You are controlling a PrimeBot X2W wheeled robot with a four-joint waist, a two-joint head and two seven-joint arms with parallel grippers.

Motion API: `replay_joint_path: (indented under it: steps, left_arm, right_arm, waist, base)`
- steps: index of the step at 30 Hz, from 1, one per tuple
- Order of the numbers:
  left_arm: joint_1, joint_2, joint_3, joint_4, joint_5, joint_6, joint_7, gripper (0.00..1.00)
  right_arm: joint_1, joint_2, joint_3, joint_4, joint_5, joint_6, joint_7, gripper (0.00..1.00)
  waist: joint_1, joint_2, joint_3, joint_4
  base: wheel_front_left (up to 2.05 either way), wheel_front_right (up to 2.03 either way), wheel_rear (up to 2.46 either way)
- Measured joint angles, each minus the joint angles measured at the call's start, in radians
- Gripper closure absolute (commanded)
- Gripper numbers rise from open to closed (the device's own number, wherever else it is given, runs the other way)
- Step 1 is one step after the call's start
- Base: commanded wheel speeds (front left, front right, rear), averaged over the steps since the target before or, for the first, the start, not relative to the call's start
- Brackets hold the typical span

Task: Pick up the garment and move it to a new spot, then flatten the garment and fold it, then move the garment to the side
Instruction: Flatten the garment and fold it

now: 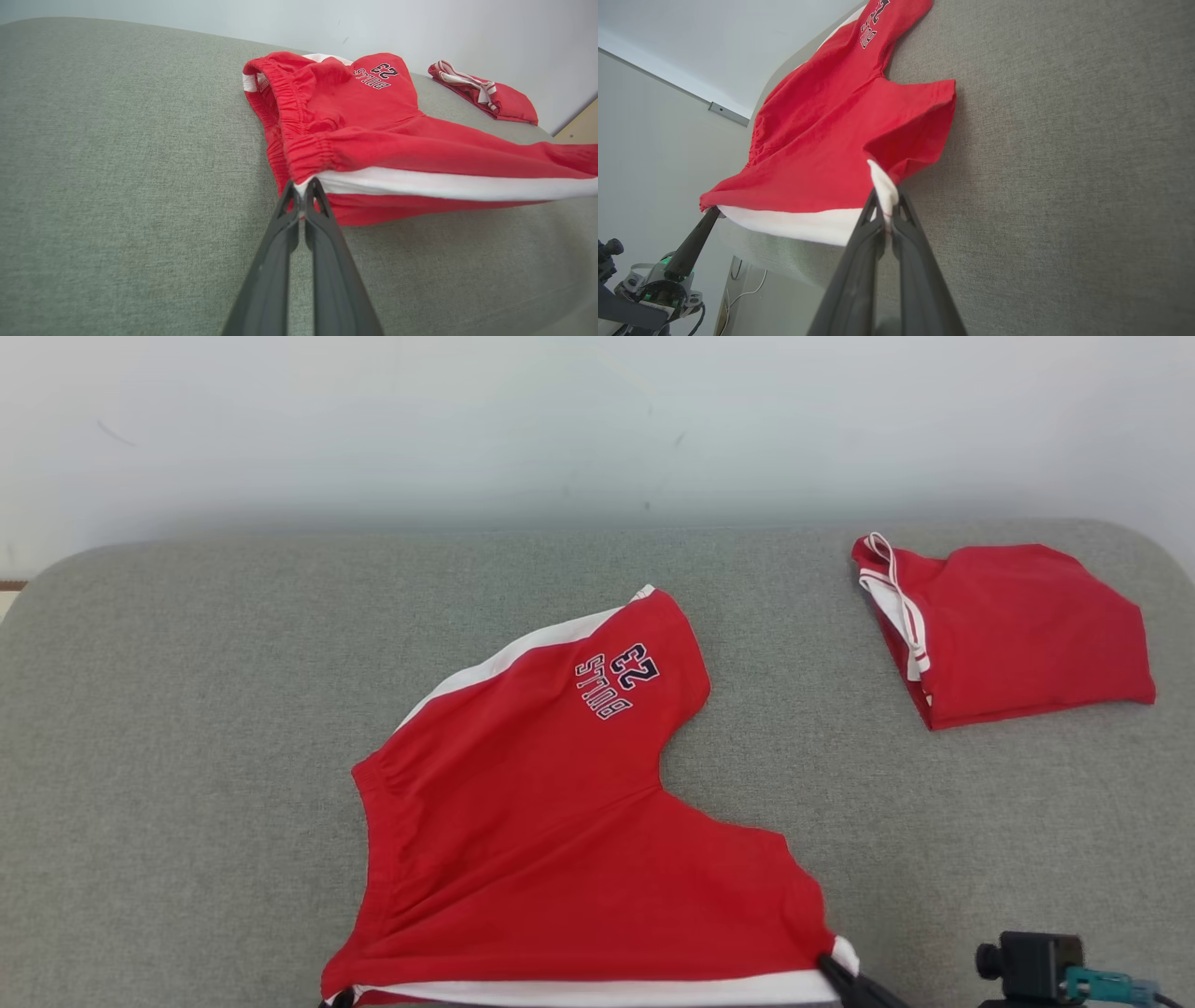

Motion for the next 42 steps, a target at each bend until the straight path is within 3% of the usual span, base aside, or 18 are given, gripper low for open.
replay_joint_path:
  steps: [8,16,27,33,42]
  left_arm:
    - [-0.004,-0.036,0.025,0.007,0.016,-0.019,0.000,1.00]
    - [-0.080,-0.053,0.063,0.003,0.037,-0.056,0.000,1.00]
    - [-0.302,-0.077,0.108,0.146,-0.002,-0.109,0.001,1.00]
    - [-0.458,-0.087,0.103,0.270,-0.013,-0.147,0.015,1.00]
    - [-0.658,-0.101,0.064,0.416,-0.022,-0.190,0.034,1.00]
  right_arm:
    - [-0.054,0.037,-0.053,0.008,-0.064,0.000,-0.067,1.00]
    - [-0.250,0.043,-0.058,0.108,-0.094,0.000,-0.211,1.00]
    - [-0.620,0.038,0.012,0.451,-0.109,0.000,-0.302,1.00]
    - [-0.869,0.051,0.062,0.712,-0.126,0.000,-0.334,1.00]
    - [-1.148,0.082,0.095,0.984,-0.129,0.000,-0.365,1.00]
  waist:
    - [0.0002,0.0001,-0.010,-0.004]
    - [0.0002,0.0001,-0.008,0.006]
    - [0.0002,0.0002,0.029,0.020]
    - [0.0003,0.0002,0.080,0.029]
    - [0.0004,0.0003,0.173,0.051]
  base:
    - [0.00,0.00,0.00]
    - [0.00,0.00,0.00]
    - [0.00,0.00,0.00]
    - [0.00,0.00,0.00]
    - [0.00,0.00,0.00]
